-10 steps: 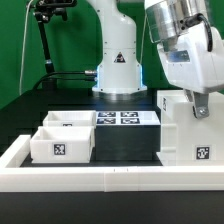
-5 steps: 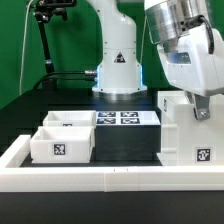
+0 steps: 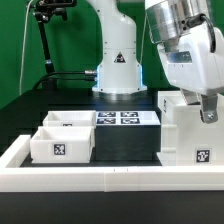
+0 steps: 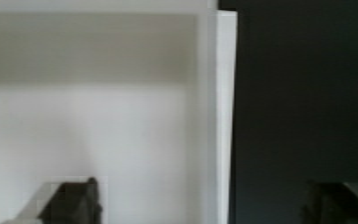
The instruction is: Assemble drawer
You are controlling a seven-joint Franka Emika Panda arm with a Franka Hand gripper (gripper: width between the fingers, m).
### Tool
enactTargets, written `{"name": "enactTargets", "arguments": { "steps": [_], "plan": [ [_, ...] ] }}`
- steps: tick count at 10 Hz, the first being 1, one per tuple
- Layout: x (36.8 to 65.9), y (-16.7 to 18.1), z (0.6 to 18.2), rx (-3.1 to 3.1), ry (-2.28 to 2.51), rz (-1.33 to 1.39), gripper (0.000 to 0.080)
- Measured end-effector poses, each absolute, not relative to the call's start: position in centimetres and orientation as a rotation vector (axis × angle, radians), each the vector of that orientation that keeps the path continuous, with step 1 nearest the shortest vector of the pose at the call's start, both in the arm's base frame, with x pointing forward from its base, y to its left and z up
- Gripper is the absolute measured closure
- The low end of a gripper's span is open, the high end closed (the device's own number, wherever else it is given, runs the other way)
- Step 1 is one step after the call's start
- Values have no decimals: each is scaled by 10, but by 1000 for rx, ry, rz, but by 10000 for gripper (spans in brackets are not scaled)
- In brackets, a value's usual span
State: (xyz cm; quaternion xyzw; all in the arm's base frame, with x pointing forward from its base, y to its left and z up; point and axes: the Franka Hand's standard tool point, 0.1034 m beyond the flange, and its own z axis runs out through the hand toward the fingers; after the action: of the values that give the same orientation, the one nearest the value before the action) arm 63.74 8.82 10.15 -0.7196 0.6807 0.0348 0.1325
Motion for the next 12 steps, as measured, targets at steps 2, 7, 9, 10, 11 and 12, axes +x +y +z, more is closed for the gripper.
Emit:
{"name": "enactTargets", "arguments": {
  "steps": [2,7,9,10,11,12],
  "plan": [
    [636,89,103,-2096,1965,99,158],
    [593,76,144,-2347,1624,48,150],
    [583,58,156,-2452,1457,6,150],
    [578,51,154,-2433,1485,-22,150],
    [576,52,153,-2441,1477,-22,150],
    [577,52,152,-2448,1466,-24,150]
  ]
}}
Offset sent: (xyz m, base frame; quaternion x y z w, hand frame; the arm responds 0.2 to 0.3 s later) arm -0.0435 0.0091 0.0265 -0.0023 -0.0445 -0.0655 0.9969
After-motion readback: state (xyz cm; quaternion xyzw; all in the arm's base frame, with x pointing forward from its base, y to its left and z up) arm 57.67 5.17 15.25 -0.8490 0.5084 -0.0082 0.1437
